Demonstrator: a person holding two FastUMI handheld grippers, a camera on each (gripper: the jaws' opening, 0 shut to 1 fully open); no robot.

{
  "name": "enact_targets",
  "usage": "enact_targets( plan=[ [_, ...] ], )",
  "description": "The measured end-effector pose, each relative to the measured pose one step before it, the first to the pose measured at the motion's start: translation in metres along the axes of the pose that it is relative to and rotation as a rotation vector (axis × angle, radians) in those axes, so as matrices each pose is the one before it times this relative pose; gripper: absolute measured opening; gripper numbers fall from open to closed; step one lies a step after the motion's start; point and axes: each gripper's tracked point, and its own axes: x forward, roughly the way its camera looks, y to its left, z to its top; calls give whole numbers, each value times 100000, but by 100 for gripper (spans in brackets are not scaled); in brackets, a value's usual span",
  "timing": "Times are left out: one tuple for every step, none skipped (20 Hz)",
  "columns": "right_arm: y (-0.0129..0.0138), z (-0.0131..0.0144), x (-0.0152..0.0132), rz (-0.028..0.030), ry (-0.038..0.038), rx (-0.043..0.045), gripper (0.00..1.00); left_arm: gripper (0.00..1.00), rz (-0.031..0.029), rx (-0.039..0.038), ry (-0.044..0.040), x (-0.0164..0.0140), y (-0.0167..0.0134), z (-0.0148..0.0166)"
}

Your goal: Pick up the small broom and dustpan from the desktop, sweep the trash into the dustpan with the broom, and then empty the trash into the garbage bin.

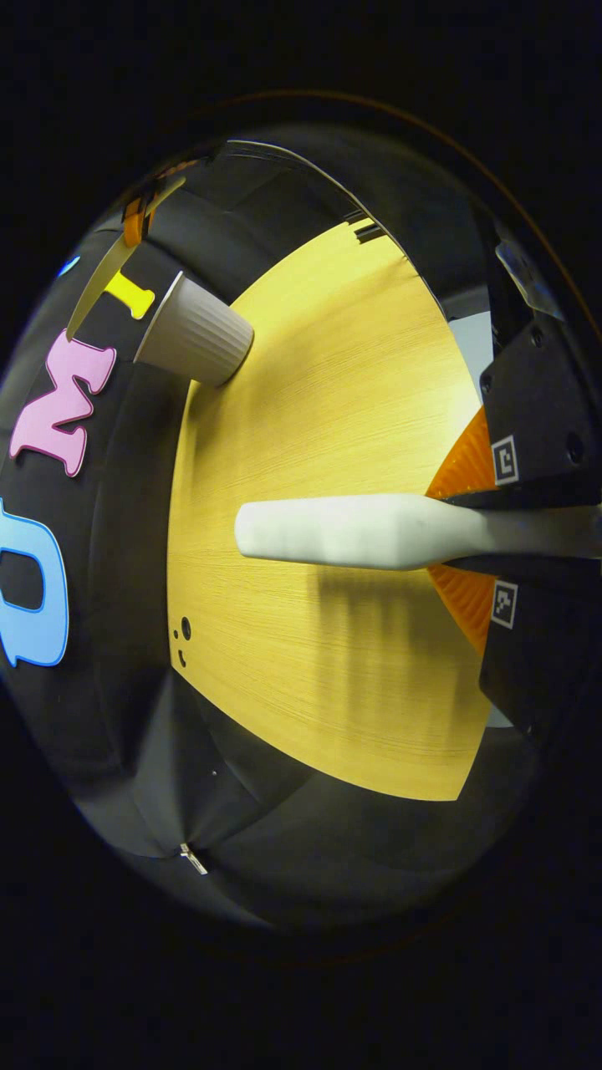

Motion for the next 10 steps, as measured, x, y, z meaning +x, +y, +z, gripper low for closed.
enact_targets(
  plan=[
    [1023, -601, -125, 2428, 751, -60, 36, 27, 143, -235, 385, 195, 136, -66],
    [684, -895, 102, 825, 1520, -1930, 36, 27, 514, -216, 286, 193, 187, 173],
    [572, -1353, 209, 94, 2079, -2387, 36, 27, 292, -154, 212, 210, 223, 160],
    [513, -1134, 315, 892, 2337, -1944, 36, 27, 161, -60, -209, 199, 51, 341],
    [901, -769, -160, 2186, 1811, -748, 41, 27, 220, -226, -43, 221, 131, 241],
    [891, -577, -143, 2569, 1514, 19, 36, 27, -94, -254, 335, 293, 97, 229],
    [769, -775, -49, 2235, 1751, 166, 36, 27, -166, -208, 406, 343, 33, 188],
    [666, -760, 20, 1774, 1631, 64, 36, 26, -311, 6, 757, 386, 64, 173],
    [682, -737, 381, 1605, 1856, 302, 36, 26, -128, 291, 903, 535, 19, 80],
    [459, -789, 346, 1362, 2594, 609, 36, 26, 41, 452, 863, 531, -22, 228]
  ],
)
